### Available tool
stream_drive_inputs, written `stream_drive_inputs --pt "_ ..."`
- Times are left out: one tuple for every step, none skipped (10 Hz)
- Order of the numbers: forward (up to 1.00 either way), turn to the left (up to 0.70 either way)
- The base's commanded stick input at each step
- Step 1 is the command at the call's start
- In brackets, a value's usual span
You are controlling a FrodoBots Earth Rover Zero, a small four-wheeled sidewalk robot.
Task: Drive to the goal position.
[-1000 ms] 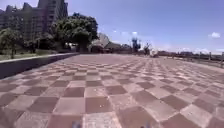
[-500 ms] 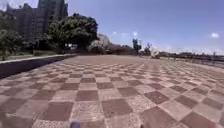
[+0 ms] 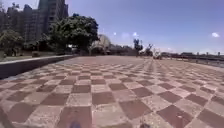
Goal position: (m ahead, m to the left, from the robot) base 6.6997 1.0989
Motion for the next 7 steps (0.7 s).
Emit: stream_drive_inputs --pt "1.0 0.0" --pt "1.0 0.0" --pt "1.0 0.0" --pt "1.0 0.0" --pt "1.0 0.0" --pt "1.0 0.0" --pt "1.0 0.0"
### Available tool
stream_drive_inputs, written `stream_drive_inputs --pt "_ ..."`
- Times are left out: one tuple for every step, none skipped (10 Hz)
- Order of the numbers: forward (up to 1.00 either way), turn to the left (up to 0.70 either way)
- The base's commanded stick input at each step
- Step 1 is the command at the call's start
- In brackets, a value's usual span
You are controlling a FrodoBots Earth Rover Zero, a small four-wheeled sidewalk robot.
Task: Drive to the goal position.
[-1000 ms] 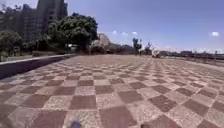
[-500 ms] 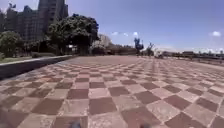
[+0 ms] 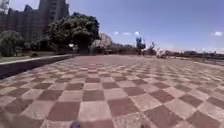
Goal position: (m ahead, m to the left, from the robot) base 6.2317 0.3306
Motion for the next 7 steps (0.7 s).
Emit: stream_drive_inputs --pt "1.0 0.0" --pt "1.0 0.0" --pt "1.0 0.0" --pt "1.0 0.0" --pt "1.0 0.0" --pt "1.0 0.0" --pt "1.0 0.0"
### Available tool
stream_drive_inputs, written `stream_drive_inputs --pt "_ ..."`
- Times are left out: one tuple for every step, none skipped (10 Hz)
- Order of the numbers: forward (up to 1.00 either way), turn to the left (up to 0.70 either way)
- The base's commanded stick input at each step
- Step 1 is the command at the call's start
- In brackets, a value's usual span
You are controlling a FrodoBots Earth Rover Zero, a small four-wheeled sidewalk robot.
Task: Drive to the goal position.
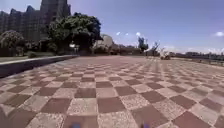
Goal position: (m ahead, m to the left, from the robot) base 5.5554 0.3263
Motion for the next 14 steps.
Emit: stream_drive_inputs --pt "1.0 0.0" --pt "1.0 0.0" --pt "1.0 0.0" --pt "1.0 0.0" --pt "1.0 0.0" --pt "1.0 0.0" --pt "1.0 0.0" --pt "1.0 0.0" --pt "1.0 0.0" --pt "1.0 0.0" --pt "1.0 0.0" --pt "1.0 0.0" --pt "1.0 0.0" --pt "1.0 0.0"
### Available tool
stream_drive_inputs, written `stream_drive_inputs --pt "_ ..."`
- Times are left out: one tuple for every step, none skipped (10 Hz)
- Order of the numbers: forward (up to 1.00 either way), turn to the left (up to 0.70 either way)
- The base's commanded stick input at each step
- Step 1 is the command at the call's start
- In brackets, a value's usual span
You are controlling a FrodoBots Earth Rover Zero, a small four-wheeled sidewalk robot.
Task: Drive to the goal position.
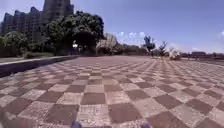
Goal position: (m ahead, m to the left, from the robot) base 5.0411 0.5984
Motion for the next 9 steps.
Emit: stream_drive_inputs --pt "1.0 0.0" --pt "1.0 0.0" --pt "1.0 0.0" --pt "1.0 0.0" --pt "1.0 0.0" --pt "1.0 0.0" --pt "1.0 0.0" --pt "1.0 0.0" --pt "1.0 0.0"
